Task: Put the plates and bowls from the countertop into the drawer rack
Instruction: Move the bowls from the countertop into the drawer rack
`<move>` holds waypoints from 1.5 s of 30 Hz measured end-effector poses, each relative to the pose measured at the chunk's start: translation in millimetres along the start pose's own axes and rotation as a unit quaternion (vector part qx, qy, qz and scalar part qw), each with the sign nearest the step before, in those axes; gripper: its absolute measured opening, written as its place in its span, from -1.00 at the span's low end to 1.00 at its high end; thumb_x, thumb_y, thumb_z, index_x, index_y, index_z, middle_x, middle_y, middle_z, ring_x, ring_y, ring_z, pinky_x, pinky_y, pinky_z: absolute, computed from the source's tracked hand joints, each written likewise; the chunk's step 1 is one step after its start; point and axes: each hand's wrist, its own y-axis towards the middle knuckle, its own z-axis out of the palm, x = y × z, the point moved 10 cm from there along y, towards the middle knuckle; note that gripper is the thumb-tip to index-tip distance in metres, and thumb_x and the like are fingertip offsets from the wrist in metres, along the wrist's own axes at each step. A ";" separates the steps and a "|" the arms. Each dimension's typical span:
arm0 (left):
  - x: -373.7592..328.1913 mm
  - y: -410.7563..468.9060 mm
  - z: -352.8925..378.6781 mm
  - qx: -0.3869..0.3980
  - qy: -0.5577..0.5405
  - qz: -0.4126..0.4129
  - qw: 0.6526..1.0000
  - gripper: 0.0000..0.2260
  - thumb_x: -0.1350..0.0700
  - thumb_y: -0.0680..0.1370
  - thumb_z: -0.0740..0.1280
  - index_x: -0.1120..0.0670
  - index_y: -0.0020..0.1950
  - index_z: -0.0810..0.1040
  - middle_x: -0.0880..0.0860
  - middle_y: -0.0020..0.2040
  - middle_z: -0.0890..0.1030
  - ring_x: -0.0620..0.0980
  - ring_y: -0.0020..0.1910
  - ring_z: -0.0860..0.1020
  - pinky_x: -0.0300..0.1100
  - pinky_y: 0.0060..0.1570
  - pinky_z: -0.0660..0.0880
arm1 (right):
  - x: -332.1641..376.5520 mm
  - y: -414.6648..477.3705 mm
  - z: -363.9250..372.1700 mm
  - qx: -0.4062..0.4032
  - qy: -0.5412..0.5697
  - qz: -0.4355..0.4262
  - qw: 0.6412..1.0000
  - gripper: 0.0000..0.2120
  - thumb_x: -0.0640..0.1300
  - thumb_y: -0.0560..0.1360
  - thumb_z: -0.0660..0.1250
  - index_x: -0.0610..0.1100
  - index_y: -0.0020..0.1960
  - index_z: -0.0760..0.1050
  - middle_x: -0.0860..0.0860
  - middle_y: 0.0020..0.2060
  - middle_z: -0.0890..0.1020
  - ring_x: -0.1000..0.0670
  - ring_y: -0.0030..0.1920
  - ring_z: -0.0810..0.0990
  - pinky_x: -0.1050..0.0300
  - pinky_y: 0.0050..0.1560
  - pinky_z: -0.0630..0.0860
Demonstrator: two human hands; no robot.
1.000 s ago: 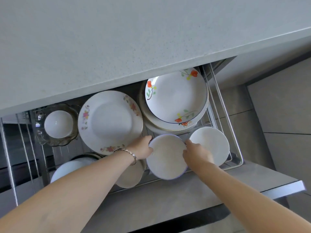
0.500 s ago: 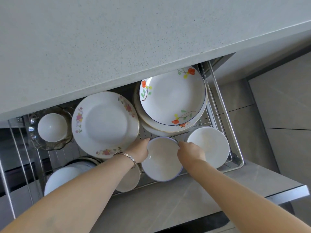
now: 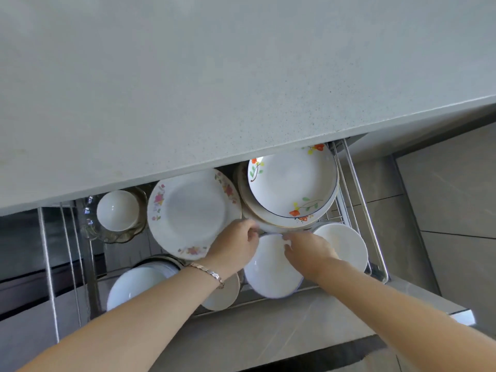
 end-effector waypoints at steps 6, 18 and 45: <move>-16.7 -52.4 -176.2 -0.157 -0.079 0.035 0.984 -0.82 0.16 0.55 0.20 0.06 0.00 0.60 0.06 -0.14 0.66 0.08 -0.13 0.61 -0.08 -0.08 0.51 | 129.9 -51.7 -124.5 -0.066 0.072 -0.138 0.986 -0.72 -0.13 0.53 0.15 -0.10 0.15 0.55 -0.02 0.04 0.63 -0.06 0.03 0.59 0.17 0.06 0.49; 142.8 -44.2 -439.8 -0.276 -0.108 -0.090 0.951 -0.87 0.11 0.46 0.18 0.10 -0.16 0.50 0.11 -0.13 0.65 0.14 -0.11 0.64 -0.08 -0.12 0.52 | 407.2 -2.0 -260.7 -0.071 0.380 -0.157 0.909 -0.69 -0.09 0.56 0.17 -0.30 0.16 0.46 -0.07 -0.31 0.53 -0.04 -0.36 0.56 0.15 -0.23 0.49; 128.2 -2.2 -443.8 -0.289 -0.422 -0.008 0.859 -0.81 0.03 0.58 0.16 0.03 0.15 0.40 0.00 -0.10 0.47 0.01 -0.23 0.56 -0.13 -0.24 0.47 | 390.9 60.5 -278.7 -0.104 0.629 -0.093 0.765 -0.91 -0.36 0.47 0.09 -0.26 -0.10 0.35 -0.17 -0.07 0.38 -0.19 -0.34 0.52 -0.11 -0.12 0.63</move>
